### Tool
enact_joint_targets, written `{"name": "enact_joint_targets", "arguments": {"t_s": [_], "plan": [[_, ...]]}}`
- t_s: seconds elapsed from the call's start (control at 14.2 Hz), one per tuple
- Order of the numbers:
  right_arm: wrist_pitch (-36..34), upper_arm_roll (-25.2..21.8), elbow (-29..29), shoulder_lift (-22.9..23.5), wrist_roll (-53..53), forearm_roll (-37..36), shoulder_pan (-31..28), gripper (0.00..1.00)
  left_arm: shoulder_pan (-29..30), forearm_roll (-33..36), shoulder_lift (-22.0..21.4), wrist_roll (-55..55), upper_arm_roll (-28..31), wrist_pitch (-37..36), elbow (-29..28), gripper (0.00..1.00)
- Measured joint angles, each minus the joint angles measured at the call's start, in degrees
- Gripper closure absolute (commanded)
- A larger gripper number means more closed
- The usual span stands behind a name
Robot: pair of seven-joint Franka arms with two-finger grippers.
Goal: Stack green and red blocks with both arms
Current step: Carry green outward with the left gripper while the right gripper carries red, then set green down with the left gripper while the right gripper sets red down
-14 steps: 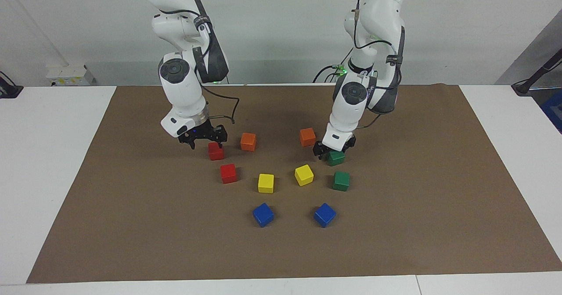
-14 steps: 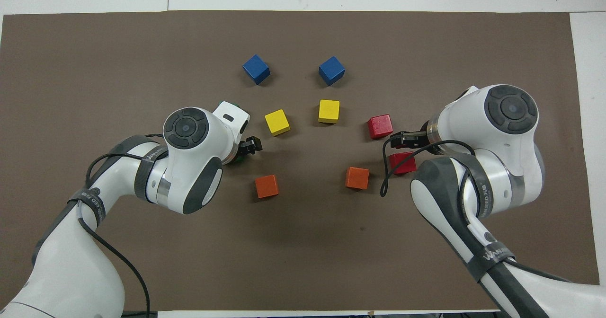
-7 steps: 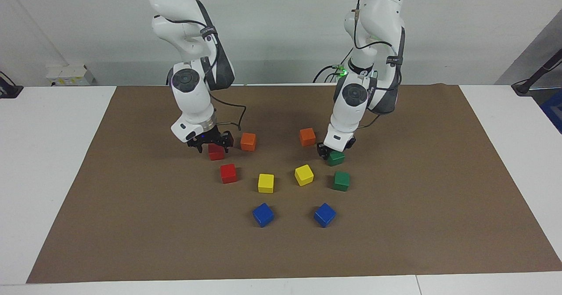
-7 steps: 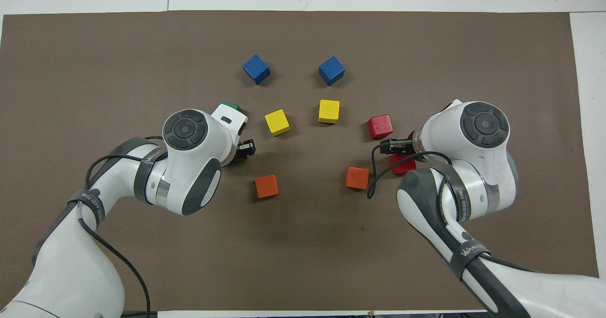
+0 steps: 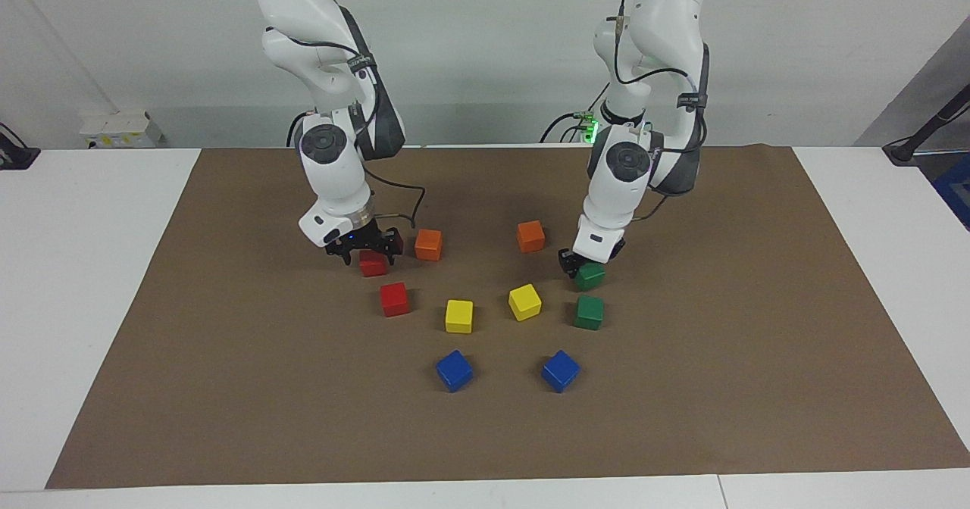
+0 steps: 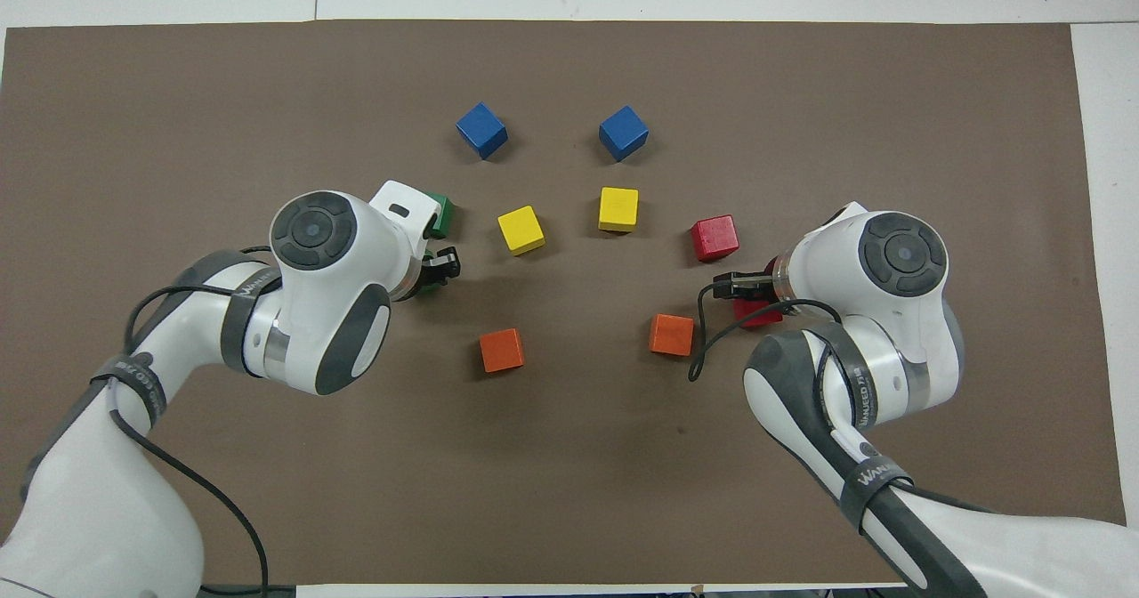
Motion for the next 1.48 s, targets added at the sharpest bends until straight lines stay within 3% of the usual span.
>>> {"name": "enact_joint_targets", "arguments": {"t_s": [0.07,0.14,0.28,0.49,0.7,1.05,1.48], "plan": [[0.31,0.00,-0.20,0.00,0.00,0.00,0.05,0.46,2.45,0.00,-1.69,3.05,0.11,-2.02,0.22,1.00],[0.36,0.01,-0.33,0.00,0.00,0.00,0.09,0.99,5.60,0.00,-3.60,6.91,0.24,-4.20,0.31,1.00],[0.38,0.00,-0.48,0.00,-0.01,0.00,0.12,1.00,13.46,0.00,-7.15,16.45,0.53,-7.79,0.29,1.00],[-0.64,-0.28,0.78,0.05,-2.83,-0.15,-1.08,1.00,23.97,0.00,-8.49,30.55,0.77,-8.47,-0.24,1.00],[-7.69,-0.63,8.30,1.08,-11.52,-0.18,-7.06,1.00,31.54,0.00,-8.32,41.64,0.80,-7.36,-1.32,1.00],[-6.37,-0.93,12.51,4.11,-16.49,-1.29,-14.99,1.00,34.36,0.00,-6.55,46.64,0.54,0.35,-5.32,1.00],[-2.08,-0.96,12.57,7.62,-18.62,-2.31,-17.82,1.00,34.36,0.00,-2.18,48.52,0.24,4.48,-6.14,1.00]]}}
